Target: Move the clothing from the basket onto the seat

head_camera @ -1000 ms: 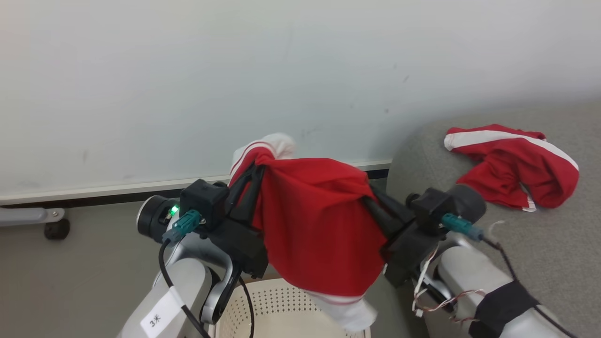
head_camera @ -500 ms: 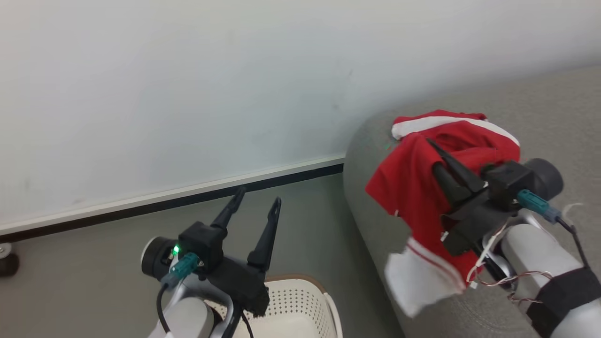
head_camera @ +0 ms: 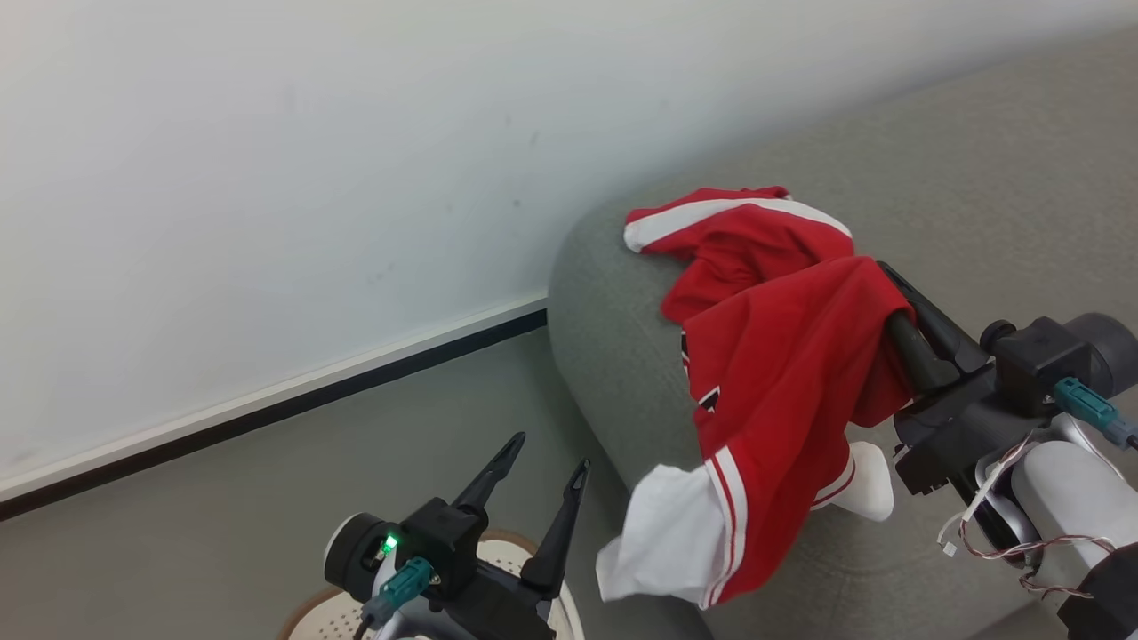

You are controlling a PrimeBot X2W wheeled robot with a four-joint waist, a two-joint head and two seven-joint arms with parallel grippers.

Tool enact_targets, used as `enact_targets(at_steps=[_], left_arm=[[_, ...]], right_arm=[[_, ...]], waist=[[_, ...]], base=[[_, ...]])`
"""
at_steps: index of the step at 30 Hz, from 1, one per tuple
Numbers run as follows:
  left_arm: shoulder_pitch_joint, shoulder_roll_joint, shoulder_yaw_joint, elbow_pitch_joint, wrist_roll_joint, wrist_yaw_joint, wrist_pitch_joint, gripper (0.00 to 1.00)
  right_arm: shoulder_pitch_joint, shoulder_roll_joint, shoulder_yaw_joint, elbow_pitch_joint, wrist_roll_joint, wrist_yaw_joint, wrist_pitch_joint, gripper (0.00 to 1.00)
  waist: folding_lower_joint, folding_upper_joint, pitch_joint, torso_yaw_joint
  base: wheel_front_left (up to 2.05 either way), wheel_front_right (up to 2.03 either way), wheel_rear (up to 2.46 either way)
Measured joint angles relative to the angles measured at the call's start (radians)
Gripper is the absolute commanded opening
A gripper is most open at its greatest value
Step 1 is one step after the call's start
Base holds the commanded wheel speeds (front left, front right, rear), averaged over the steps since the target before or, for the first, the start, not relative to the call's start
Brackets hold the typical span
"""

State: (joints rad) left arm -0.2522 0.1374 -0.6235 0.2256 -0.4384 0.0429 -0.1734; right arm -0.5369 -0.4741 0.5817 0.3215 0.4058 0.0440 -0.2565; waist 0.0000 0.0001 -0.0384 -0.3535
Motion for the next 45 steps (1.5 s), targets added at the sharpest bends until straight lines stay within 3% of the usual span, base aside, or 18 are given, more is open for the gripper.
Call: enact_targets(at_steps=[10,20,36,45], left_arm=[[0.014,-0.025,-0.031,-0.012,0.006,0.000,-0.006,1.00],[-0.015,-0.038,-0.060,-0.062,0.028,0.001,0.002,1.00],[-0.148,-0.006,-0.068,-0.176,0.098,0.001,0.072,1.00],[-0.239,-0.003,-0.091,-0.240,0.151,0.000,0.135,1.00]], right_arm=[[-0.022,-0.008,0.005,-0.065,0.000,0.009,0.019,0.00],[-0.194,-0.019,-0.031,-0.050,0.012,0.028,0.071,0.00],[-0.616,-0.112,-0.189,0.221,0.063,0.046,0.150,0.00],[-0.669,-0.132,-0.197,0.384,0.049,0.042,0.157,0.00]], waist=[[-0.0001,0.0000,0.019,-0.103],[-0.0001,0.0000,0.092,-0.124],[0.0001,0.0001,0.284,-0.034],[0.0002,0.0002,0.422,0.038]], base=[[0.00,0.00,0.00],[0.00,0.00,0.00],[0.00,0.00,0.00],[0.00,0.00,0.00]])
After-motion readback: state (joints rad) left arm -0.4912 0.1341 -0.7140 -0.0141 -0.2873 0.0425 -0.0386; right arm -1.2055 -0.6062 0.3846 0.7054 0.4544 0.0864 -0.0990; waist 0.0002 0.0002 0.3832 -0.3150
